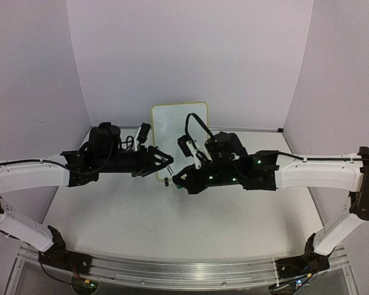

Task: Write a sentence on the whiteboard
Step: Open the pen cap of the whiteboard marker.

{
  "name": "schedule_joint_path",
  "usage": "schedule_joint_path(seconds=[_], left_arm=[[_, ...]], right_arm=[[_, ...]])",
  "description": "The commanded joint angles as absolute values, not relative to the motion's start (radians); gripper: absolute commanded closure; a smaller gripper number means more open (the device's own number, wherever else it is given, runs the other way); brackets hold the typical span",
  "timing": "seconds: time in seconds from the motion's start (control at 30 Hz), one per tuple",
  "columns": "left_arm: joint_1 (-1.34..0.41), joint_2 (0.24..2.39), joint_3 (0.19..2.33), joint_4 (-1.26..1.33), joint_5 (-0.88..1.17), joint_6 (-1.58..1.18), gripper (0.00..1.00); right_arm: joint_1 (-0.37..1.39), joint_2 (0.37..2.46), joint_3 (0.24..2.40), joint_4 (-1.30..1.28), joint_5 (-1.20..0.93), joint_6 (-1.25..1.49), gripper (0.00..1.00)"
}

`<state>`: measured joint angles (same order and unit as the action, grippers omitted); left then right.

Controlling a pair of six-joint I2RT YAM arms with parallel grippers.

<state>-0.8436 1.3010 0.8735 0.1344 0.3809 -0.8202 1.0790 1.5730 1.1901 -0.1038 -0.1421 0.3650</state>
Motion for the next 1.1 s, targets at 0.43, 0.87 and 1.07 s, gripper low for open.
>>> schedule_joint_path(seconds=[0.43,0.87,1.07], left_arm=[[-0.844,1.247,0.839,0.169,0.226,-0.878,1.00],[-0.700,1.167,0.791,0.153,0.224,-0.897,1.00],[-0.684,1.185,0.802,0.155,0.226,-0.888,1.00]], right_arm=[[1.095,1.607,1.165,-0.071,-0.140,0.369,1.00],[1.094,1.680,1.090,-0.060,-0.168,0.375,1.00],[1.095,1.705,1.095,-0.067,-0.183,0.371,1.00]])
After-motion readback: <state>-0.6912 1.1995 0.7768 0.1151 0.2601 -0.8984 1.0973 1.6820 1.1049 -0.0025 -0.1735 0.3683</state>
